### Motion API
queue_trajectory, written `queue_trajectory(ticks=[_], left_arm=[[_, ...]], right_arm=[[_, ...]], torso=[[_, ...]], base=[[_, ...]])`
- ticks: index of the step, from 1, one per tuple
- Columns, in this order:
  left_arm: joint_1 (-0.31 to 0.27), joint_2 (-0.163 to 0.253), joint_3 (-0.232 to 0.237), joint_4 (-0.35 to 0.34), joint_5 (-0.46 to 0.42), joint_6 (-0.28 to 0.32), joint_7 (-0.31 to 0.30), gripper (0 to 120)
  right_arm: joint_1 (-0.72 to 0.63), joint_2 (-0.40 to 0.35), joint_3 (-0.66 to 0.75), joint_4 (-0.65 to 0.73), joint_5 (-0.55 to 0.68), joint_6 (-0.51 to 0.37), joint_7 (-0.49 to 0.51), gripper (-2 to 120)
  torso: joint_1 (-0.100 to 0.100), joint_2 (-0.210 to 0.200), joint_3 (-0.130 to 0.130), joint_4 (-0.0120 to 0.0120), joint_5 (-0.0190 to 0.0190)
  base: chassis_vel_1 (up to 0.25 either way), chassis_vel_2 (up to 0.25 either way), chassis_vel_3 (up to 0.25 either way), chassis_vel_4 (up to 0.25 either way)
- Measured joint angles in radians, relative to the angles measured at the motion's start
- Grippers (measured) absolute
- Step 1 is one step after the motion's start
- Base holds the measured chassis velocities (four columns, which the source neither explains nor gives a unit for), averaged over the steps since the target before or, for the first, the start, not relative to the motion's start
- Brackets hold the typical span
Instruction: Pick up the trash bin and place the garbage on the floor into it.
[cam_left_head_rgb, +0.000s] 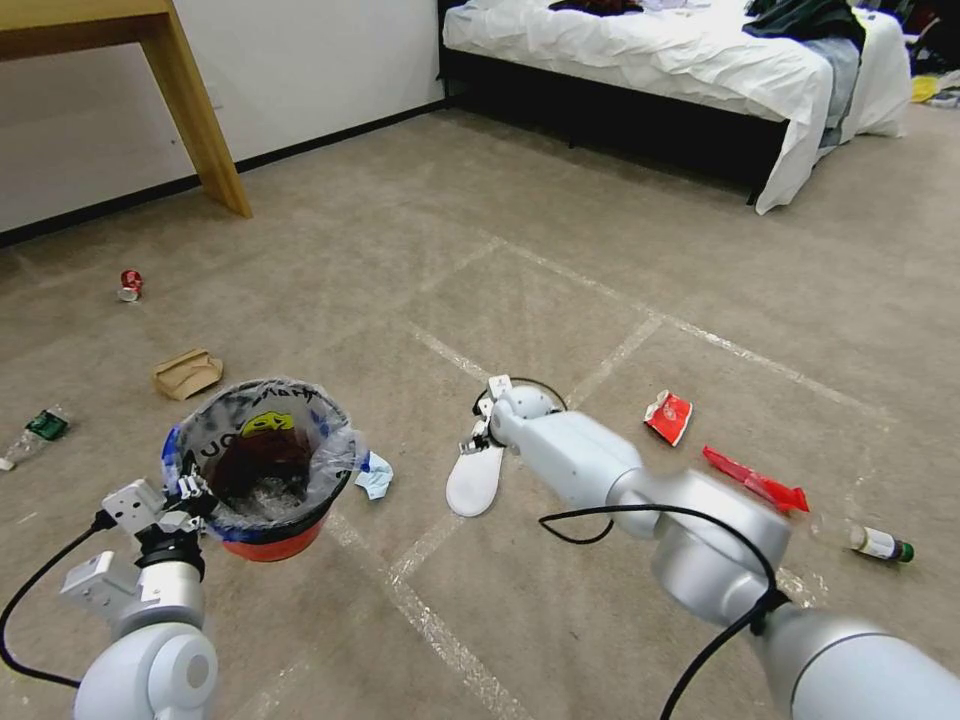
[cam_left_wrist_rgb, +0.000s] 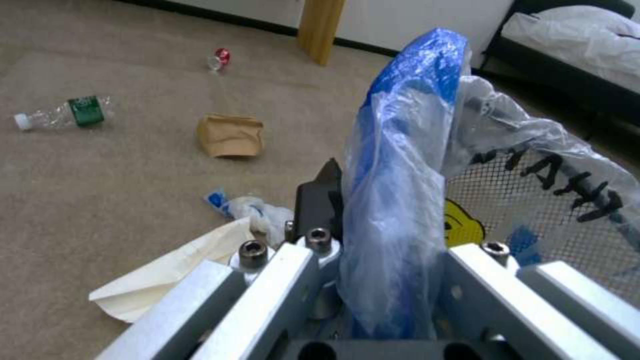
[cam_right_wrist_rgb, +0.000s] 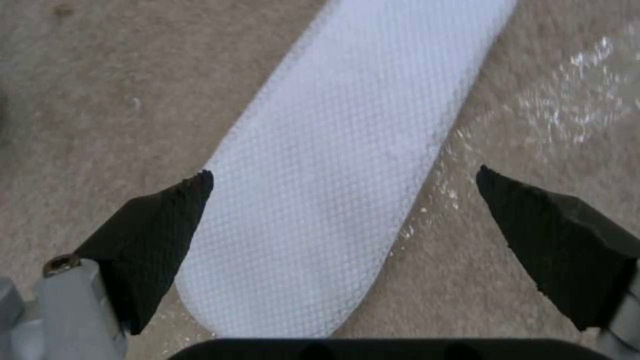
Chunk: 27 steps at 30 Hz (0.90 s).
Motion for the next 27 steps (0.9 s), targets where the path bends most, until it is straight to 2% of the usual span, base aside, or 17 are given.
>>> queue_trajectory(ticks=[5, 12, 27], left_arm=[[0.004, -0.01, 0.02, -0.001, 0.017, 0.0, 0.002, 4], [0.01, -0.015, 0.032, 0.002, 0.032, -0.005, 0.009, 4], [0.012, -0.013, 0.034, 0.017, 0.035, -0.009, 0.013, 4]], right_arm=[[-0.031, 0.013, 0.093, -0.025, -0.025, 0.037, 0.017, 100], [-0.06, 0.016, 0.135, -0.036, -0.064, 0.066, 0.02, 100], [-0.084, 0.014, 0.226, -0.145, -0.199, 0.172, -0.088, 100]], torso=[[0.0, 0.0, 0.0, 0.0001, 0.0002], [0.0, 0.0, 0.0, 0.0, 0.0002], [0.0, 0.0, 0.0, 0.0, 0.0002]], base=[[0.0, 0.0, 0.0, 0.0], [0.0, 0.0, 0.0, 0.0], [0.0, 0.0, 0.0, 0.0]])
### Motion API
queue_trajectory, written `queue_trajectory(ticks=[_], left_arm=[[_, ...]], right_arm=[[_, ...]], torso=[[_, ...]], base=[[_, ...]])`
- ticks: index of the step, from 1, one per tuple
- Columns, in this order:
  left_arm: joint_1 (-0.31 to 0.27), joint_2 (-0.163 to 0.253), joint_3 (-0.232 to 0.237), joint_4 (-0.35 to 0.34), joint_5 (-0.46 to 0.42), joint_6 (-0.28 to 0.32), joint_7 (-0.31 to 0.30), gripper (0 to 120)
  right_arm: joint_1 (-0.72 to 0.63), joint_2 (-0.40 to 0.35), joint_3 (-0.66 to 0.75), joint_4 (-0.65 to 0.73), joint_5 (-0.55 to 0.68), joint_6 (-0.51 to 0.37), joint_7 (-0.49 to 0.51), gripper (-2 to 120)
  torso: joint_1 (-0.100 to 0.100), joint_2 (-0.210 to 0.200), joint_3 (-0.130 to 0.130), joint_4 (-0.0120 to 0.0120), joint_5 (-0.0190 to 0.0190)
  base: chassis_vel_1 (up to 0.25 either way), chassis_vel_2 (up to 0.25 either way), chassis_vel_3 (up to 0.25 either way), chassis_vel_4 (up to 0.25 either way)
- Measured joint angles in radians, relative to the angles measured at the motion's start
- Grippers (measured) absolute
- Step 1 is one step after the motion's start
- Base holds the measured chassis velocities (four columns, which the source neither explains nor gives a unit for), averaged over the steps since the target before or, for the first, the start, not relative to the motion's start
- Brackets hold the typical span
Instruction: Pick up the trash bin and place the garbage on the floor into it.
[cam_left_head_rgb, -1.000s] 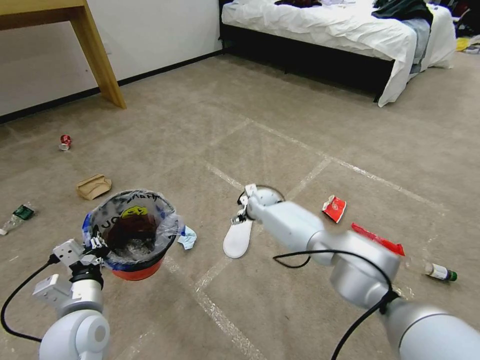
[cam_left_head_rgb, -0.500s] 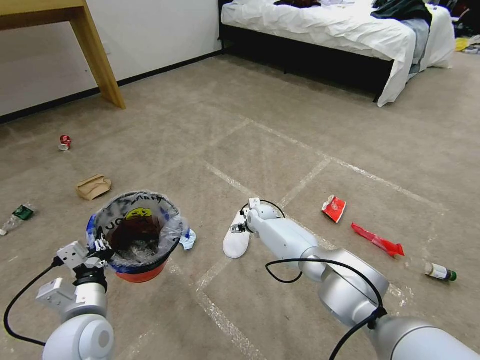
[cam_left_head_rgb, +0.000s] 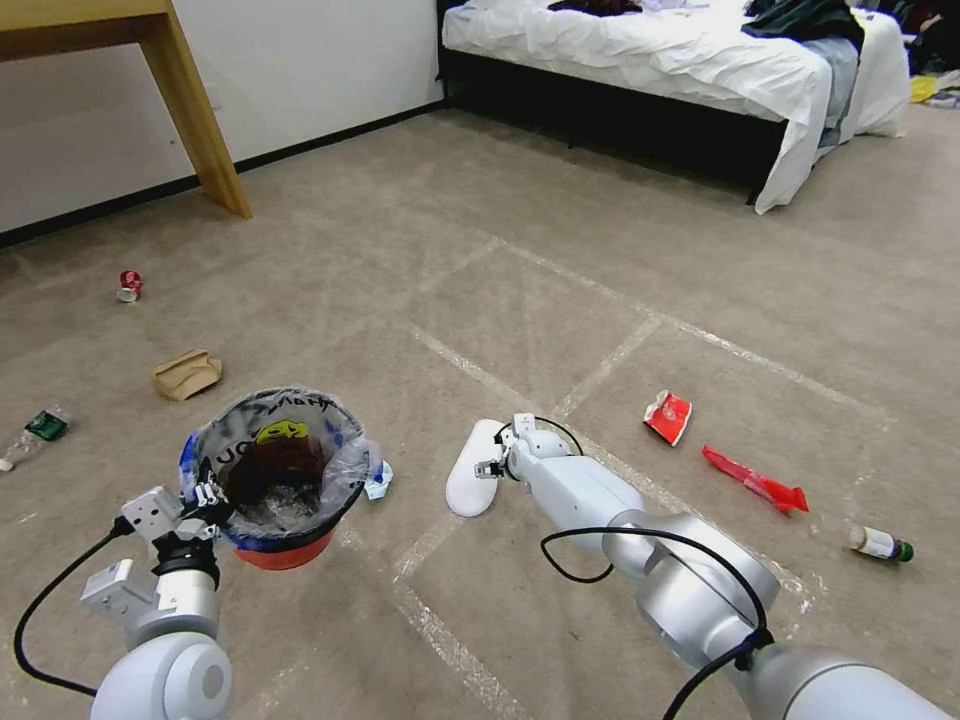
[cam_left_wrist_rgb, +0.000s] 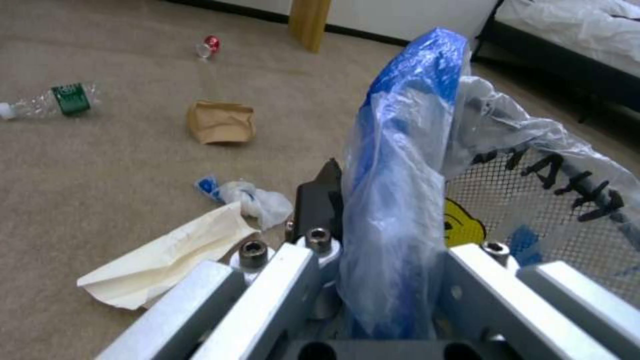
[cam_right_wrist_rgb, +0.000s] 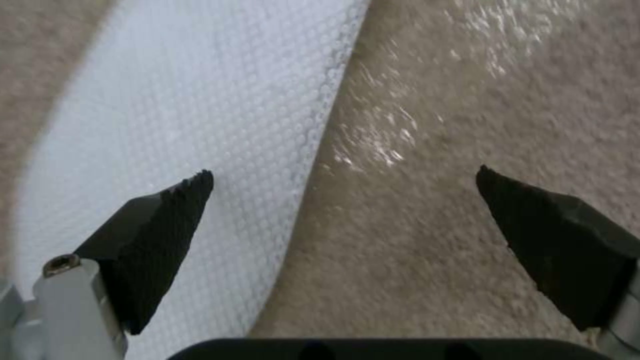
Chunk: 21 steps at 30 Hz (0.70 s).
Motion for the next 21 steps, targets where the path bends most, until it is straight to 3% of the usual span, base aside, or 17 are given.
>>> queue_trajectory(ticks=[21], left_arm=[[-0.019, -0.001, 0.018, 0.041, 0.008, -0.002, 0.002, 4]], right_arm=[[-0.024, 0.0, 0.032, 0.027, 0.006, 0.044, -0.084, 100]], torso=[[0.0, 0.0, 0.0, 0.0002, -0.0001]], base=[[0.0, 0.0, 0.0, 0.0]])
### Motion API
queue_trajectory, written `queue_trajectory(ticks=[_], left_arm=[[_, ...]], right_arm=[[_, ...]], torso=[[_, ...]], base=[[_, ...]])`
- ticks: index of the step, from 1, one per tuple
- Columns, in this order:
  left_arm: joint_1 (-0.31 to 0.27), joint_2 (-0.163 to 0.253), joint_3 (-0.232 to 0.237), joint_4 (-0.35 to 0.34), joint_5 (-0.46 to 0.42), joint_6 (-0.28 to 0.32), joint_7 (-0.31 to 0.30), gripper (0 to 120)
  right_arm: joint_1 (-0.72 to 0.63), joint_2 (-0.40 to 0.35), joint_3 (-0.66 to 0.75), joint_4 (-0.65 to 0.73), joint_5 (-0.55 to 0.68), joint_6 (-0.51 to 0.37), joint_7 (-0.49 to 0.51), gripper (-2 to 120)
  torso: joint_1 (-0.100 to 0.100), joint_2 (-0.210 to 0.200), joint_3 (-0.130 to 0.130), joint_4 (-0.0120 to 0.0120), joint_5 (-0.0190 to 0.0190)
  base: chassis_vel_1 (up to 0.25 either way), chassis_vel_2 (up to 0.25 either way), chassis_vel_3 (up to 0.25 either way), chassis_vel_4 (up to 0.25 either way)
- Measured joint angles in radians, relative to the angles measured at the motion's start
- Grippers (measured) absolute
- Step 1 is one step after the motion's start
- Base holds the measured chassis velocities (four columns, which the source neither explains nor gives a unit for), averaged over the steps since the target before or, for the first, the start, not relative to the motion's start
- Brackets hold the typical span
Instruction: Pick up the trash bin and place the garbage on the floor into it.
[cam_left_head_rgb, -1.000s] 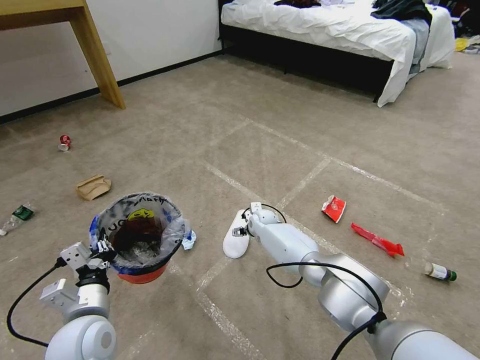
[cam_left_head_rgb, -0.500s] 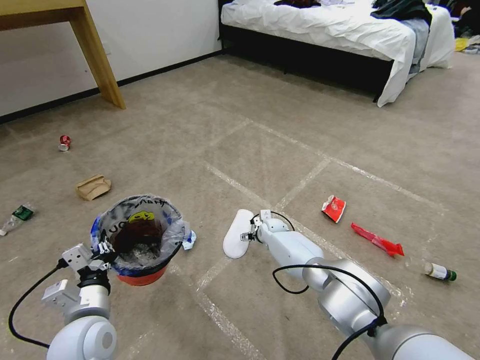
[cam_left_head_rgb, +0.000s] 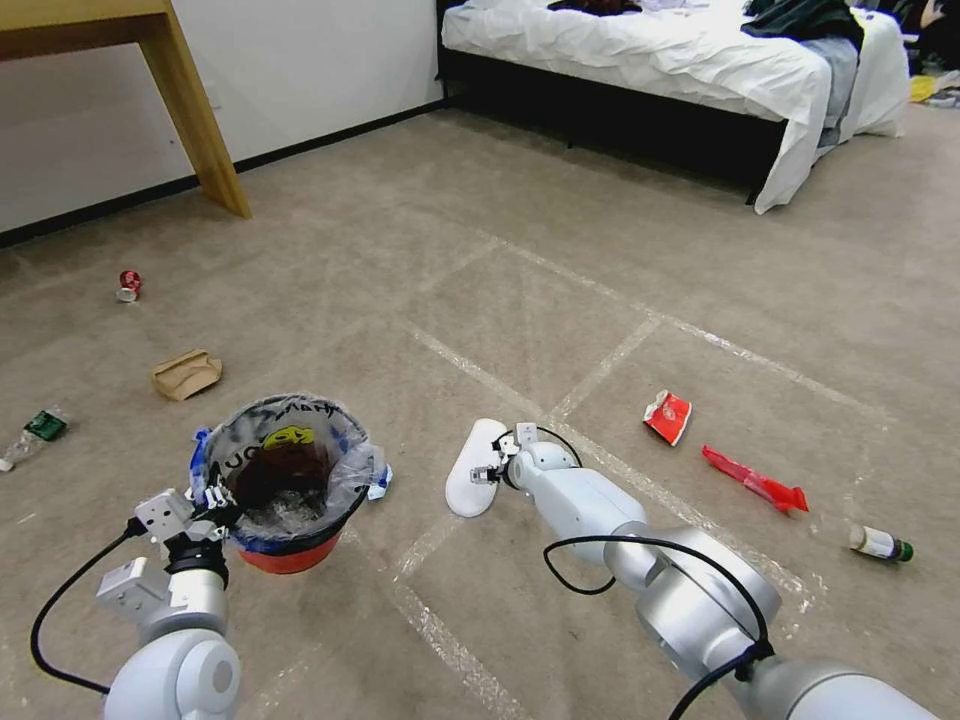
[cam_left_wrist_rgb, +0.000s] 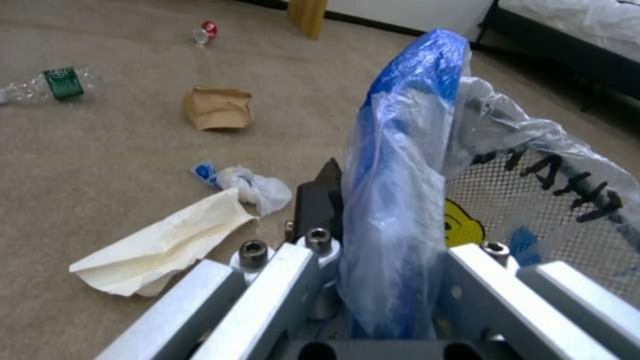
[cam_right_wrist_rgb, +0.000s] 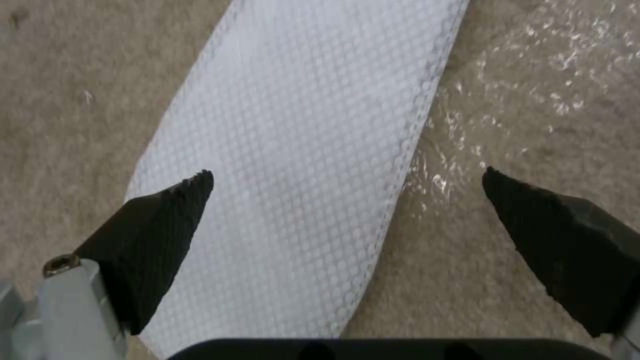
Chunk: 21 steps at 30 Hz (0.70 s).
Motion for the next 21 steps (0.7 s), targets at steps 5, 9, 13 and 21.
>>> queue_trajectory(ticks=[5, 9, 13, 21], left_arm=[[-0.001, 0.001, 0.004, 0.005, 0.0, 0.0, 0.0, 4], [0.0, 0.005, 0.003, 0.006, -0.001, 0.0, -0.001, 4], [-0.001, 0.009, 0.0, 0.005, -0.003, 0.002, -0.002, 4], [-0.002, 0.001, 0.009, 0.009, 0.005, 0.003, -0.003, 4]], right_arm=[[-0.006, 0.0, 0.026, -0.018, -0.01, 0.022, -0.022, 100], [-0.013, 0.0, 0.054, -0.035, -0.026, 0.033, -0.059, 100], [-0.022, 0.0, 0.08, -0.039, -0.039, 0.043, -0.078, 100], [-0.035, -0.001, 0.099, -0.032, -0.025, 0.044, -0.118, 100]], torso=[[0.0, 0.0, 0.0, -0.0001, 0.0], [0.0, 0.0, 0.0, -0.0001, 0.0001], [0.0, 0.0, 0.0, -0.0002, -0.0001], [0.0, 0.0, 0.0, -0.0007, -0.0003]], base=[[0.0, 0.0, 0.0, 0.0], [0.0, 0.0, 0.0, 0.0], [0.0, 0.0, 0.0, 0.0], [0.0, 0.0, 0.0, 0.0]])
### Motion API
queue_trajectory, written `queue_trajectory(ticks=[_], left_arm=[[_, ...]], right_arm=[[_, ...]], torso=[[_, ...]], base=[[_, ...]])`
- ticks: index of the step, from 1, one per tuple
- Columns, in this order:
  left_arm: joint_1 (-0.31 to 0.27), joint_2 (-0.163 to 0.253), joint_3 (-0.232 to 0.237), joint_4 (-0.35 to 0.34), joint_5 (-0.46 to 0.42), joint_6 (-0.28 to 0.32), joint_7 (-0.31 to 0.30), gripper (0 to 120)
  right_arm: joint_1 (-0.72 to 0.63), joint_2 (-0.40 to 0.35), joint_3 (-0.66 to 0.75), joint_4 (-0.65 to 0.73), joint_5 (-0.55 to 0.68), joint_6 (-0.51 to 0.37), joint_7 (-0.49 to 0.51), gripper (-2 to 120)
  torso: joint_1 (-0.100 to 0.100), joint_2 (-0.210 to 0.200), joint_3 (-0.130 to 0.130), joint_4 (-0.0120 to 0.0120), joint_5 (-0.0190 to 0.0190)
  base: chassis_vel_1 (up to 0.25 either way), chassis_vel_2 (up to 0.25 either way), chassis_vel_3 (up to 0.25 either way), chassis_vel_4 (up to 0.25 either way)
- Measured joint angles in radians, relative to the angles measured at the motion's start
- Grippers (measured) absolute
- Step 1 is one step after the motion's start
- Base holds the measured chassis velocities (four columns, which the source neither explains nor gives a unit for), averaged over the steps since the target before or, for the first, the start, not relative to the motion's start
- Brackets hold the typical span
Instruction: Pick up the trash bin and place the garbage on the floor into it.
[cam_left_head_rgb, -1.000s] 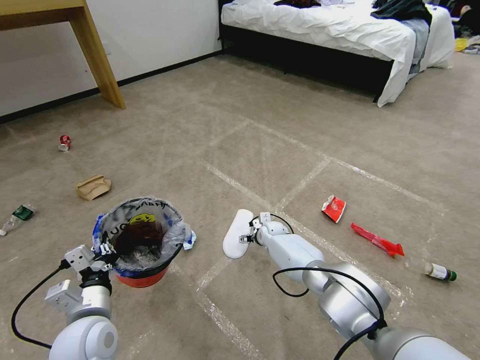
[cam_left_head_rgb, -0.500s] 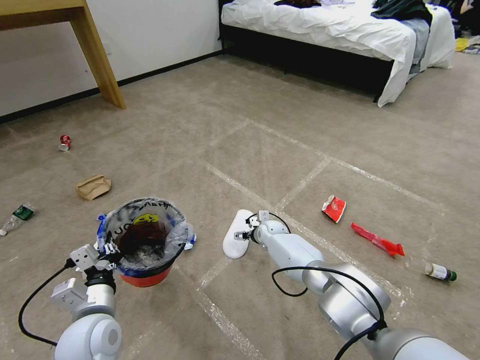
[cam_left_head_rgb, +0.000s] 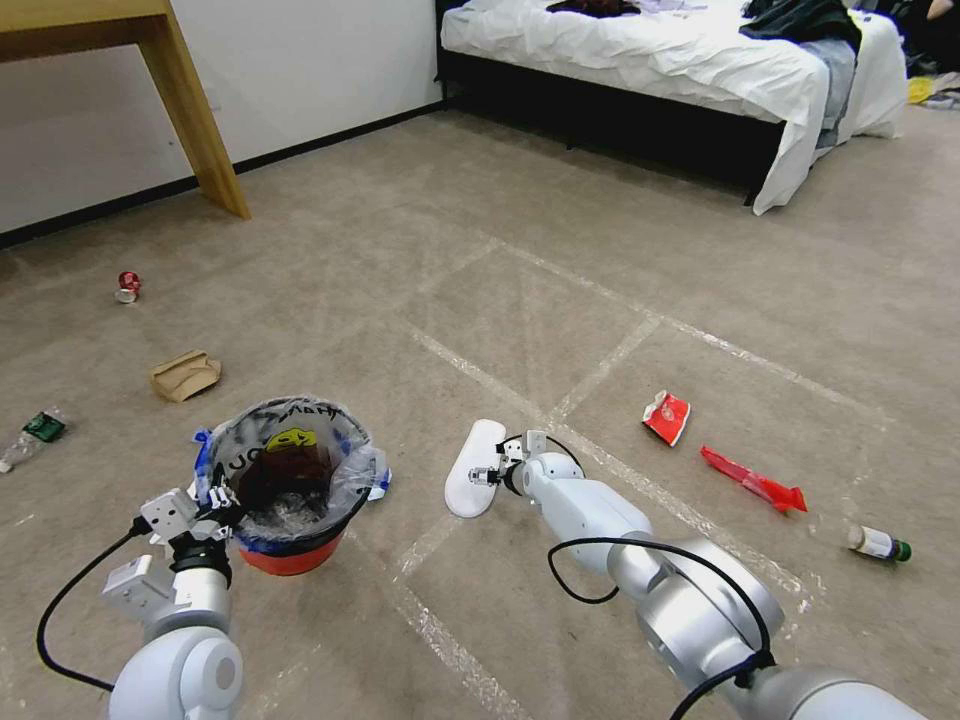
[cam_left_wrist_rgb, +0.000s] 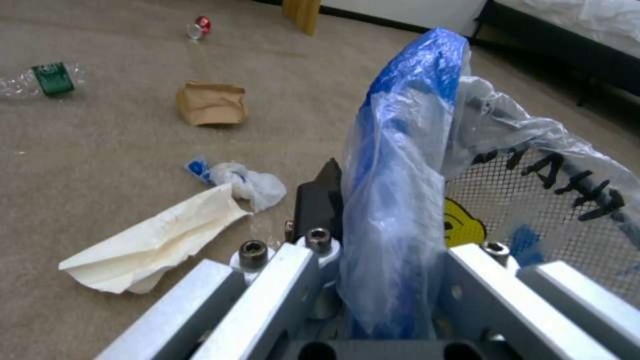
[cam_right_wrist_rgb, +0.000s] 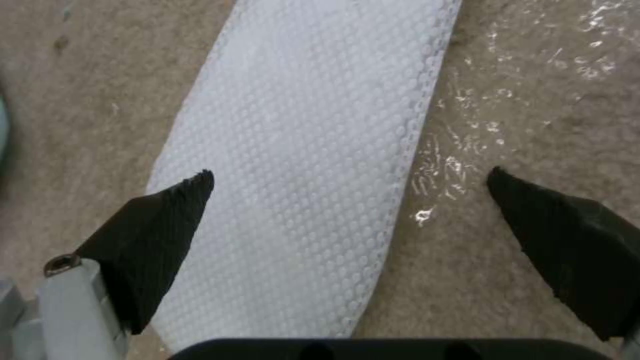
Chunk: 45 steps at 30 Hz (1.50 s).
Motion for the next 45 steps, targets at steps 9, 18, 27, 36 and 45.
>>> queue_trajectory(ticks=[9, 18, 27, 36, 45], left_arm=[[-0.006, -0.008, 0.009, 0.01, 0.011, 0.0, 0.0, 4], [-0.003, -0.013, 0.012, 0.013, 0.017, 0.0, 0.002, 4], [-0.002, -0.022, 0.018, 0.017, 0.029, 0.0, 0.005, 4], [-0.002, -0.029, 0.024, 0.02, 0.035, -0.001, 0.006, 4], [0.004, -0.033, 0.029, 0.02, 0.042, -0.004, 0.015, 4]], right_arm=[[0.0, 0.0, -0.001, 0.008, 0.022, -0.006, -0.026, 100], [-0.016, 0.001, 0.0, 0.011, 0.02, 0.015, -0.056, 100], [-0.032, 0.001, 0.0, 0.01, 0.011, 0.036, -0.065, 88], [-0.037, -0.001, -0.001, 0.007, 0.013, 0.046, -0.071, 56], [-0.047, -0.001, -0.002, 0.005, 0.015, 0.051, -0.082, 23]], torso=[[0.0, 0.0, 0.0, 0.0006, 0.0003], [0.0, 0.0, 0.0, 0.0005, 0.0003], [0.0, 0.0, 0.0, -0.0002, -0.0002], [0.0, 0.0, 0.0, -0.0002, -0.0005], [0.0, 0.0, 0.0, 0.0012, 0.0011]], base=[[0.0, 0.0, 0.0, 0.0], [0.0, 0.0, 0.0, 0.0], [0.0, 0.0, 0.0, 0.0], [0.0, 0.0, 0.0, 0.0], [0.0, 0.0, 0.0, 0.0]])
